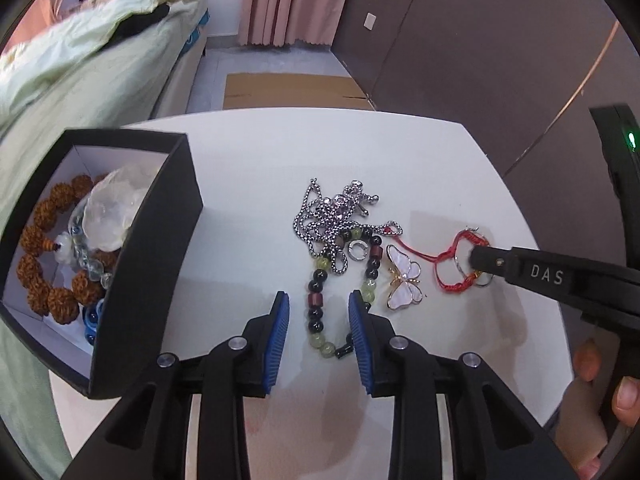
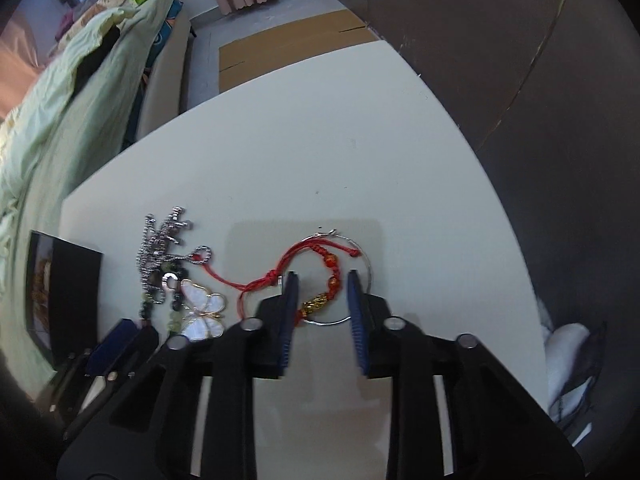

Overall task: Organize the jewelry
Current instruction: 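Carry the bead strand and red bracelet into the black box and release both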

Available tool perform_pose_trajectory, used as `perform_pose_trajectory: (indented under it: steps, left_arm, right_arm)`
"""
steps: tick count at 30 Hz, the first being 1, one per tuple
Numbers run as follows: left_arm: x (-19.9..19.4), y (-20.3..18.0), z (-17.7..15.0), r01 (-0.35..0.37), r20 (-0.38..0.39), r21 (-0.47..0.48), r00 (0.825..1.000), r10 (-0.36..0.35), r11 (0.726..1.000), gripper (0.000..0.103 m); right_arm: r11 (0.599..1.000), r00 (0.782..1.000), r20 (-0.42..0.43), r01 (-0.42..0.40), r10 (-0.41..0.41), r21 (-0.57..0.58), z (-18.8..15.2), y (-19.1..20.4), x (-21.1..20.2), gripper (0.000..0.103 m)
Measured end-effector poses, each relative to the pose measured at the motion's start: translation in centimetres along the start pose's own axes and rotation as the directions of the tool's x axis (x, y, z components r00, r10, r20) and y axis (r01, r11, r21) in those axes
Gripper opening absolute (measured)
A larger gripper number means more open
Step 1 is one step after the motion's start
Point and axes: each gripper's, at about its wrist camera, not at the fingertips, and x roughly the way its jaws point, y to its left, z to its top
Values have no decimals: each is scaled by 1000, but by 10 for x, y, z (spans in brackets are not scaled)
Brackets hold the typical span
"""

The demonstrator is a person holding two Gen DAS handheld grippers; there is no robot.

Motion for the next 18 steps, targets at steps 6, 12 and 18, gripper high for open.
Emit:
perform_pose_trajectory:
  steps: [6,12,18]
  left_arm:
    - [5,-5,-4,-62,11,37,998,61,997,5]
    - [-13,4,-6,60,38,-11,997,-60,998,5]
    - [-54,10,1,142,135,-23,981,-138,990,5]
  right_arm:
    - [999,997,61,-49,47,21,0,-2,-16,8]
    - [987,982,124,-152,144,54,-1,-6,-39,8]
    - [976,965,185,-203,186,83,-5,-14,-60,8]
